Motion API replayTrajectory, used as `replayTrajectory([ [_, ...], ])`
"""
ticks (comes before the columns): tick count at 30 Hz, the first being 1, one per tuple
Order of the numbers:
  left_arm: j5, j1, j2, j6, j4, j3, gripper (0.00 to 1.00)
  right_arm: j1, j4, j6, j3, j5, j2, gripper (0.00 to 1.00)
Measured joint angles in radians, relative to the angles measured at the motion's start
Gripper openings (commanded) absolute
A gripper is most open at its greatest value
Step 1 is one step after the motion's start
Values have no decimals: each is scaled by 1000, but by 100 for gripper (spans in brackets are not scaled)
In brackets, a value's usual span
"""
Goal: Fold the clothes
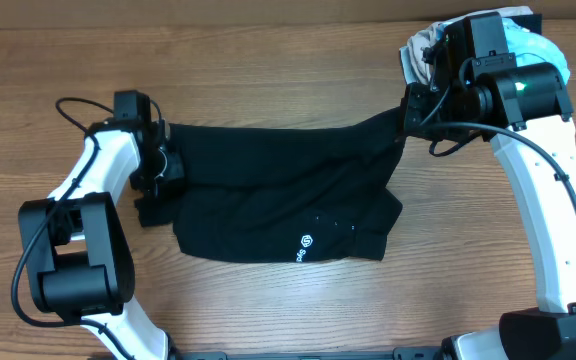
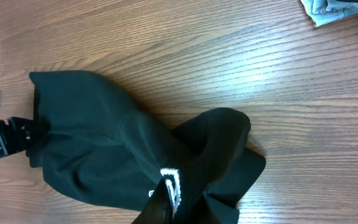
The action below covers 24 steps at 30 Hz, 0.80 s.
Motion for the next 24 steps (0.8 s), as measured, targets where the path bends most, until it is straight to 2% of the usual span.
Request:
replayTrajectory([
  [5, 1, 0, 0, -8, 58, -42, 45, 0, 0, 0, 0, 0, 0, 4],
  [9, 3, 0, 0, -13, 77, -43, 33, 0, 0, 0, 0, 0, 0, 4],
  [13, 3, 0, 0, -13, 92, -44, 31, 0, 11, 0, 0, 0, 0, 4],
  [16, 3, 0, 0, -13, 68, -36, 25, 0, 18, 0, 0, 0, 0, 4],
  [24, 3, 0, 0, -12, -34, 76, 17, 0, 18, 0, 0, 2, 0, 4],
])
